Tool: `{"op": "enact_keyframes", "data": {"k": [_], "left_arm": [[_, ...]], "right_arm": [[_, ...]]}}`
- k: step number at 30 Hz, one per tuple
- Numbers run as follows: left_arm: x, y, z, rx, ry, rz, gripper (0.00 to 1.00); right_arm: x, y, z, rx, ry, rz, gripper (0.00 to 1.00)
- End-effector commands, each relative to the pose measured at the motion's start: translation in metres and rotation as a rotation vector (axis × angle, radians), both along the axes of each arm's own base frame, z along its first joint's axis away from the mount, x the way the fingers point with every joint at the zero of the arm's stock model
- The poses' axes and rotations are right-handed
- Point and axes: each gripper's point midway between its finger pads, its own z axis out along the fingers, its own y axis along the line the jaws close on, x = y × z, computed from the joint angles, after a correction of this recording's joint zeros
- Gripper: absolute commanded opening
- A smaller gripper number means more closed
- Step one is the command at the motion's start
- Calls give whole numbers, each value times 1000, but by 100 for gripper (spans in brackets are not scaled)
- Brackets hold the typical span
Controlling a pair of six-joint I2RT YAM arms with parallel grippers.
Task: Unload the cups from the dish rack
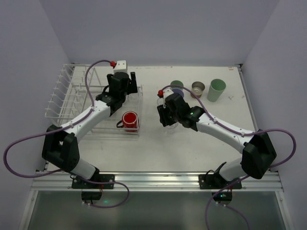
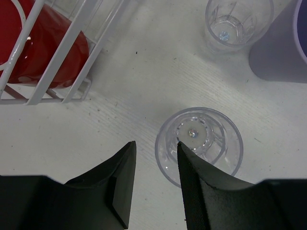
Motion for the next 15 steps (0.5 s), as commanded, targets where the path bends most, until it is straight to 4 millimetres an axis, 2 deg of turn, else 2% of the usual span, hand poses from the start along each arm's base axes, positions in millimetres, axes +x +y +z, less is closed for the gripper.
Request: {"op": "enact_keyframes", "data": {"k": [1,4,6,7,9,10,11,15], "left_arm": [[1,15,47,-31,-145,62,82],[-2,42,41,42,-125,185,83],[-1,50,35,70,-104,217,83],[0,55,26,90,-78,234,83],[4,61,21,83,-61,249,83],[8,59,9,74,-27,228,83],[12,66,6,61,-15,237,83],[21,68,2,76,-1,236,83]], "right_arm": [[0,6,10,46,-21,12,42],[-1,7,12,57,-23,18,42],[-2,7,14,63,-26,18,42],[-2,7,17,74,-34,17,42],[-3,6,19,83,-41,18,42],[-4,6,25,100,-54,19,42],[-4,7,27,106,-59,21,42],[-5,6,31,122,-73,21,42]]}}
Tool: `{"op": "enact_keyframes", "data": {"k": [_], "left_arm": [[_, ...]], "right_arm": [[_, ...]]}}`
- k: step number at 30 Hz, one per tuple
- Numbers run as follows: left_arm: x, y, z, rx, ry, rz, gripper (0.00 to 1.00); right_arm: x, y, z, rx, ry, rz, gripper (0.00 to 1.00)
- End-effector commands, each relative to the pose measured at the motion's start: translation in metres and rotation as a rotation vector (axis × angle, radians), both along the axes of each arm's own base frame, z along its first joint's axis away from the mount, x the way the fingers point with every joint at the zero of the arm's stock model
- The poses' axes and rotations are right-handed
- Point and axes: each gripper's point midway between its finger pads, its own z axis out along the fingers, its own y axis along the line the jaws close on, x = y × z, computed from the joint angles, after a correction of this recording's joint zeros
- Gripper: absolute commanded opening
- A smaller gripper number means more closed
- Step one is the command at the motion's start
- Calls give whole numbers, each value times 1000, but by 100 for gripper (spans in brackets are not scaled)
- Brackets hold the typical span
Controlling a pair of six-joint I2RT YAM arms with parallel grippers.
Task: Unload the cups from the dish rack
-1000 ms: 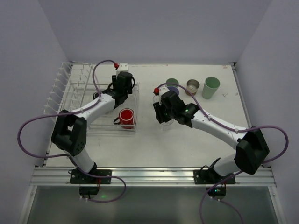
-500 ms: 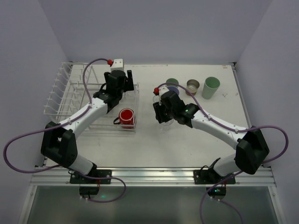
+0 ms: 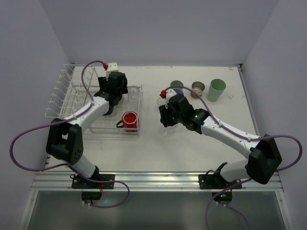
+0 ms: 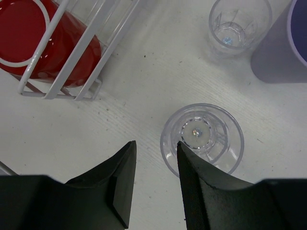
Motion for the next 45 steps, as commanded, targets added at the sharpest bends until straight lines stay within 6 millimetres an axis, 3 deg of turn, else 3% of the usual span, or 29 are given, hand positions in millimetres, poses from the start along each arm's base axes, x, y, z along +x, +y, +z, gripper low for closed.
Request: {"op": "enact_keyframes", "data": {"k": [1,9,12,15,17,20,23,24,26,28,30,31,32,34,35,38,41,45], "left_arm": [[15,7,18,-1,-32,34,83],[20,16,-16,9,42,50,83],[24,13,-22,-3,49,34,78],[26,11,-22,-11,44,26,58],[27,9,-17,-26,31,18,51],[27,5,-2,-52,-2,0,41],[25,-4,31,-106,-70,-49,34],[24,-7,39,-121,-89,-63,33],[20,-13,56,-164,-124,-89,32],[10,-23,83,-226,-182,-144,30],[-3,-33,114,-284,-250,-207,29],[-10,-37,117,-313,-260,-226,28],[-22,-45,135,-355,-298,-283,27],[-35,-57,151,-430,-340,-346,26],[-50,-70,169,-486,-399,-445,26],[-85,-96,185,-622,-438,-627,25],[-114,-113,197,-730,-457,-758,25],[-144,-127,212,-850,-483,-897,25]], "right_arm": [[2,8,22,78,-54,7,42],[3,9,20,74,-48,8,42],[3,8,20,73,-50,6,42],[4,8,20,75,-51,6,42],[4,9,20,78,-50,9,42],[3,13,22,99,-51,16,42],[2,17,32,151,-71,18,42],[2,18,48,199,-110,18,42],[0,17,59,256,-139,3,44],[-1,16,90,354,-215,0,51],[-6,18,104,442,-248,2,59],[-9,19,113,484,-265,10,65],[-15,17,120,531,-266,9,75],[-18,18,135,606,-296,14,82],[-24,20,145,667,-303,28,87],[-33,21,163,769,-316,47,90],[-36,20,192,870,-373,58,91],[-36,26,210,928,-384,81,91]]}}
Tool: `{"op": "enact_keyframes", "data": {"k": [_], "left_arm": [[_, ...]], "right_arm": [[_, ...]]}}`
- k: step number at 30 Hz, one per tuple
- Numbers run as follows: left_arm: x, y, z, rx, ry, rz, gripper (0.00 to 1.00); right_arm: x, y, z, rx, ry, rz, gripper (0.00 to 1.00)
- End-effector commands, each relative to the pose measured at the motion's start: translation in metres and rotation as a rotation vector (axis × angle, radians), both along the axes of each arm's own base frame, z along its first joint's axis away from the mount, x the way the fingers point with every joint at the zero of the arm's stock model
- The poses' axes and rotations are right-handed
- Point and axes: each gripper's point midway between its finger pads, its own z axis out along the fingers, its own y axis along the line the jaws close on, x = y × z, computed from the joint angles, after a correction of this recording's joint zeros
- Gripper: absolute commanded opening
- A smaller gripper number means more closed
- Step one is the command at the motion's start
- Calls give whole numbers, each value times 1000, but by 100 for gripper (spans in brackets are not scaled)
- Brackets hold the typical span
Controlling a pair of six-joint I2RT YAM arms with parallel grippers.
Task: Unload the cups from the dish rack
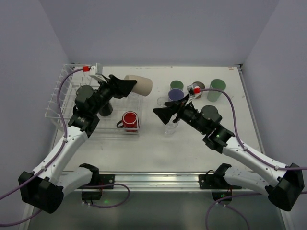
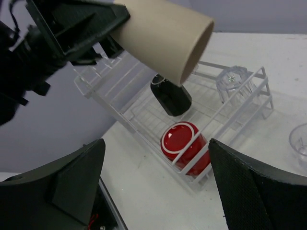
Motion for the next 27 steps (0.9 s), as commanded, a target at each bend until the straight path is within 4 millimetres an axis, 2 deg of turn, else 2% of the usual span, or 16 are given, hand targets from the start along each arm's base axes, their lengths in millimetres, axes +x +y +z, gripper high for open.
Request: {"op": "enact_keyframes", "data": {"k": [1,5,9,12,15,16,17,19,20,21,22,23,24,25,26,27], "left_arm": [[-40,-29,34,-161,-74,-249,25],[-62,-39,45,-226,-114,-372,25],[-76,-45,45,-278,-106,-451,25],[-84,-52,39,-295,-97,-510,25],[-85,-59,30,-289,-79,-526,30],[-85,-61,26,-288,-70,-529,32],[-85,-62,24,-284,-67,-527,34],[-86,-65,21,-290,-61,-526,42],[-87,-66,21,-285,-72,-527,48],[-88,-68,22,-279,-81,-527,54],[-89,-69,19,-268,-68,-526,66],[-89,-69,22,-249,-84,-524,72],[-89,-67,23,-232,-96,-511,79],[-84,-63,18,-208,-56,-463,91],[-80,-58,25,-159,-95,-422,95],[-81,-53,21,-129,-66,-387,100]], "right_arm": [[-3,5,55,168,-92,34,91],[1,7,66,196,-101,29,91],[2,6,75,225,-117,40,91],[1,7,90,252,-147,53,86],[-2,10,109,286,-177,79,74],[-2,13,110,290,-175,95,65],[-3,15,115,305,-181,106,61],[0,19,117,325,-164,113,48],[2,20,116,329,-153,108,31],[5,21,113,329,-139,99,22],[8,19,110,333,-125,86,13],[11,15,108,335,-116,64,3],[14,13,99,325,-98,52,0],[20,6,95,323,-86,31,0],[21,3,90,307,-68,24,0],[27,-5,82,286,-56,8,0]]}}
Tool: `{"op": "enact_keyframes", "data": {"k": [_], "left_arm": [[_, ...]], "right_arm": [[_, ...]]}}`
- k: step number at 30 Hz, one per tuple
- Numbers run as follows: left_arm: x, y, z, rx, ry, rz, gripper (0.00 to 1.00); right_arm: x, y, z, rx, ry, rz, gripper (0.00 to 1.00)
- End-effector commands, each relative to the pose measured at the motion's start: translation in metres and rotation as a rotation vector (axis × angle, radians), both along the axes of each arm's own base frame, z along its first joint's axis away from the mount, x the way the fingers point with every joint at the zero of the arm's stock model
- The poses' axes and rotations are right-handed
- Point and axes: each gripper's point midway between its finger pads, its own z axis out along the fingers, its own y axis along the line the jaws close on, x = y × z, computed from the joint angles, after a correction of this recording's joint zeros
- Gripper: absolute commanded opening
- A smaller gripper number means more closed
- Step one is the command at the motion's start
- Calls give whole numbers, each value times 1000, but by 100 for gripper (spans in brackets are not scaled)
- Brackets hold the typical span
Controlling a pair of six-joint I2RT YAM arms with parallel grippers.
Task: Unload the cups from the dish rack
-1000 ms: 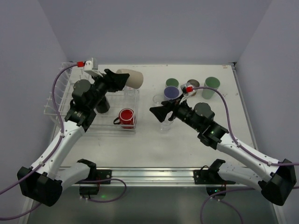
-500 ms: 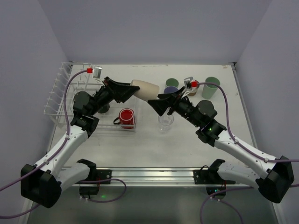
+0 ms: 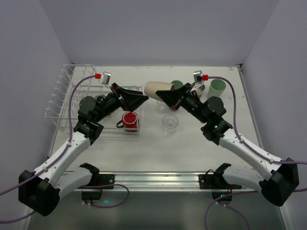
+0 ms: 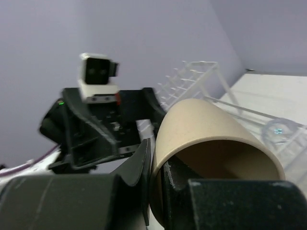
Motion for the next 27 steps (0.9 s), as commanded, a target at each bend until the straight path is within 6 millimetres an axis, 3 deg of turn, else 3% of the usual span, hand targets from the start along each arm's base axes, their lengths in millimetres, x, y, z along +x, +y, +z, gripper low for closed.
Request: {"op": "enact_keyframes", "data": {"k": [1,5,6,8,9,11,12,13,14,15,16,17,18,20,21,22,24,27], "left_arm": [[2,19,18,103,-79,145,100],[7,49,16,243,-100,325,100],[6,58,12,282,-81,368,100],[6,68,1,374,-90,404,100],[1,74,-8,423,-74,414,100],[1,84,-16,509,-97,446,100],[0,92,-29,566,-68,462,100],[0,96,-32,599,-67,474,100],[0,102,-39,643,-75,490,100],[2,111,-43,667,-62,535,100],[2,114,-46,671,-63,550,100],[2,115,-58,687,-55,552,100],[1,117,-54,670,-75,570,100],[1,119,-64,683,-74,574,100],[3,124,-63,682,-78,606,100],[4,124,-65,682,-76,606,100],[3,121,-70,688,-74,586,100],[2,121,-75,697,-68,582,100]], "right_arm": [[27,-27,-16,-40,53,-121,0],[39,-46,-44,-157,120,-164,0],[43,-52,-41,-188,102,-187,0],[45,-57,-57,-276,145,-201,0],[50,-59,-50,-320,119,-217,0],[55,-67,-69,-434,181,-243,0],[61,-71,-53,-469,146,-263,0],[66,-75,-76,-551,219,-269,0],[72,-78,-62,-569,192,-279,0],[77,-82,-66,-599,210,-288,0],[80,-84,-81,-657,261,-284,0],[86,-90,-82,-688,269,-321,0],[91,-95,-72,-716,240,-344,0],[98,-107,-84,-801,286,-389,0],[103,-112,-73,-821,266,-410,0],[104,-114,-84,-869,302,-404,0],[109,-116,-75,-900,289,-409,0],[121,-133,-79,-997,324,-488,0]]}}
